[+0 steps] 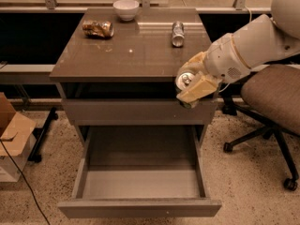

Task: Pick green can from middle drawer and place on counter

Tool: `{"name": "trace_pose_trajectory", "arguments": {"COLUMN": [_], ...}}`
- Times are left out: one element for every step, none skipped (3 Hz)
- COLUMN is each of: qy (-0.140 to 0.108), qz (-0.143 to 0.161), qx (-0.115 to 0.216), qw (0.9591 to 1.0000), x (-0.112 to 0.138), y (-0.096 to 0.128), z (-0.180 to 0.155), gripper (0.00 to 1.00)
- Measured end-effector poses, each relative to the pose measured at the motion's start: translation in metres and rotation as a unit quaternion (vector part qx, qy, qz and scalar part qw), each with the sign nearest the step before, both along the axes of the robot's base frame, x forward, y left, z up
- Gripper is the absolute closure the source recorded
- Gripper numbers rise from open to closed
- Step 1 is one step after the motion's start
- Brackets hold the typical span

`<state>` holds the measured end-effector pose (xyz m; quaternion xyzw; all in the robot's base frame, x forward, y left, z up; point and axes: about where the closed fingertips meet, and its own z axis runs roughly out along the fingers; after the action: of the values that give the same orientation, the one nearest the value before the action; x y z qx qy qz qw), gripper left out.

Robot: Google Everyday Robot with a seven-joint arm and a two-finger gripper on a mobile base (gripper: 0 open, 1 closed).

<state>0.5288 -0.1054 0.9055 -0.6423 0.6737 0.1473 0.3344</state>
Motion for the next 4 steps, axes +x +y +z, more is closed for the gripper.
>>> {"name": "trace_pose_trajectory", "arguments": {"qy": [0.018, 0.018, 0.015, 0.017], "qz": [-0.014, -0.028, -0.048, -0.074], "qx": [0.041, 0.087, 0.128, 0.158], "qw": [0.9989, 0.9957, 0.9905, 0.9844], "x": [0.023, 0.05, 0.079, 0.112], "y": [0.0, 0.0, 0.004, 0.011], "z": [0.007, 0.022, 0.033, 0.037], "gripper": [1.0, 1.0, 1.0, 1.0]}}
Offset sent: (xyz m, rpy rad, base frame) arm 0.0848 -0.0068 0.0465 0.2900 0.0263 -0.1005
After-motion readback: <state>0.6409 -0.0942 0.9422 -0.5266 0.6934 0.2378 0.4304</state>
